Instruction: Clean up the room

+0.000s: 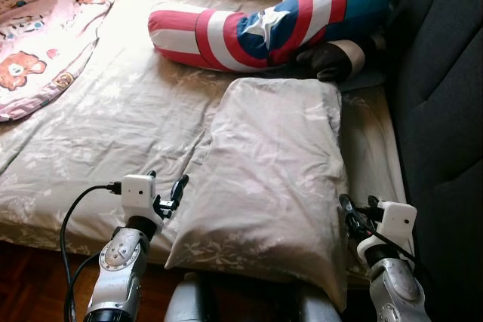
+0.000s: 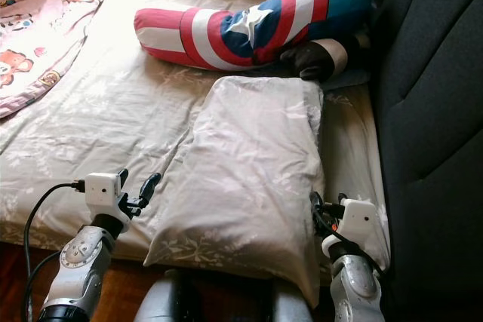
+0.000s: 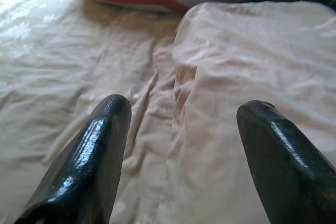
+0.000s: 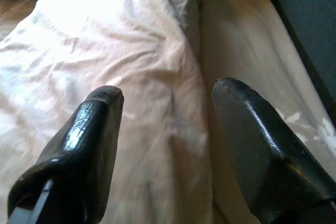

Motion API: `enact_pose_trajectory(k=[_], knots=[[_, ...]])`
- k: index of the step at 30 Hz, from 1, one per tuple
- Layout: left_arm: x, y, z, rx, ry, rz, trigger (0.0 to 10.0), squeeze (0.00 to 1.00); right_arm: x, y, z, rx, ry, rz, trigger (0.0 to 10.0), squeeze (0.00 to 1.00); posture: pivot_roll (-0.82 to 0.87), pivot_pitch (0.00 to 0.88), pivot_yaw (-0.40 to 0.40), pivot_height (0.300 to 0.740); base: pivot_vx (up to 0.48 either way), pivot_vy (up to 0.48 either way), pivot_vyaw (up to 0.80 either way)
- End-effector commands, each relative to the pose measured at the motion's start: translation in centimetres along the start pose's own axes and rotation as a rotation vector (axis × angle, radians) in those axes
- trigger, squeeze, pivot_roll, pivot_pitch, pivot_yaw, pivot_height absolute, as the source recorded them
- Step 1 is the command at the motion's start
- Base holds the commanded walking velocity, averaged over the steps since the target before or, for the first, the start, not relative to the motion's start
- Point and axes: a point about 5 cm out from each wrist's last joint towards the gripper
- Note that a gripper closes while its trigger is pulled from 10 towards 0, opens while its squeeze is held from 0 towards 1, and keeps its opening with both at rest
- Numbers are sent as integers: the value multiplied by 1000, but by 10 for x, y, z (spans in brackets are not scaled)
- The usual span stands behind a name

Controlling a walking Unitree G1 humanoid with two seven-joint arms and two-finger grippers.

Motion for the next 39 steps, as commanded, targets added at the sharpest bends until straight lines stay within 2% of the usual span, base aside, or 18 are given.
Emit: enact_pose_trajectory(k=[1, 16, 27, 30, 39], knots=[[-3, 6, -1, 1, 13, 14, 10000, 0, -4, 0, -4, 13, 14, -3, 10000, 0, -23, 232, 40, 644, 0, 0, 0], [-2, 7, 0, 1, 19, 13, 10000, 0, -6, 6, -8, 27, 39, 37, 10000, 0, -27, 234, 47, 644, 0, 0, 0], [1, 5, 3, -8, 10, 1, 10000, 0, -6, 7, -9, 38, 48, 45, 10000, 0, -28, 236, 49, 644, 281, 0, 0], [2, 6, 3, -7, 13, 6, 10000, 0, -7, 7, -10, 73, 46, 26, 10000, 0, -34, 242, 51, 644, 375, 0, 0], [1, 6, 3, -7, 12, 3, 10000, 0, -11, 11, -14, 51, 63, 46, 10000, 0, -34, 247, 50, 644, 391, 0, 0]])
Point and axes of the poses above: a point about 5 cm out from each wrist's last joint towards the gripper, its own x axis pointing out of the wrist towards the gripper, its own z axis along the axis of the wrist's last joint, y = z × x, and after that the axes turned 10 degrees about x, right-handed
